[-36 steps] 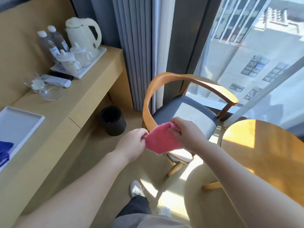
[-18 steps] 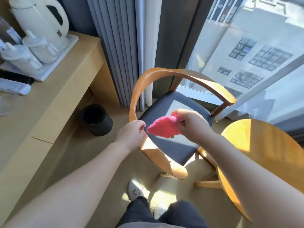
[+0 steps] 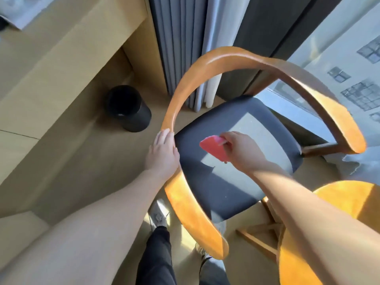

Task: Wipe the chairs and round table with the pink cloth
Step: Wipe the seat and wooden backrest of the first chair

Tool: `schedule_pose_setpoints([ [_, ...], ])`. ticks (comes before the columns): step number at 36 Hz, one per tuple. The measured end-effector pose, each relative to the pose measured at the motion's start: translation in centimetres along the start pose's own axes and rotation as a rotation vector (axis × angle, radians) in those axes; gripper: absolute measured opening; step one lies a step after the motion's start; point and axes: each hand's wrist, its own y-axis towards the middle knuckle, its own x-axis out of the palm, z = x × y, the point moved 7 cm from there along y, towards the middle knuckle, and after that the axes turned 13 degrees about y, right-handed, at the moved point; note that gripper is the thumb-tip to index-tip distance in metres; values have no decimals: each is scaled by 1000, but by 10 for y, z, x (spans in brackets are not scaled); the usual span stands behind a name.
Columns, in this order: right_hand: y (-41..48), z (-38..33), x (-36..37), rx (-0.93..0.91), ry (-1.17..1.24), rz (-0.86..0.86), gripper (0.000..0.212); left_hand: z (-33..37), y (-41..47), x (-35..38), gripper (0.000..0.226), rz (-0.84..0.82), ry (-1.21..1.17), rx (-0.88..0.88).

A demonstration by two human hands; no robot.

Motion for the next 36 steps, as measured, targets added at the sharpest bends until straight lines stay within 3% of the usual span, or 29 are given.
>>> schedule_pose_setpoints([
  [7,19,21,40,-29,55,-97,32,2,9,29,54,93,73,-64],
  [18,37,21,94,-57,228,-161,17,-3,10,27,59,98,8,-99],
  [21,53,20,100,-79,168,-207,12,-2,9,24,62,113,-28,-88],
  [32,155,70,137,-44,-90,-208,62,-3,8,28,60,105,-4,-89],
  [36,149,81,154,-23,-127,-157,53,-3,9,28,60,100,5,-82],
])
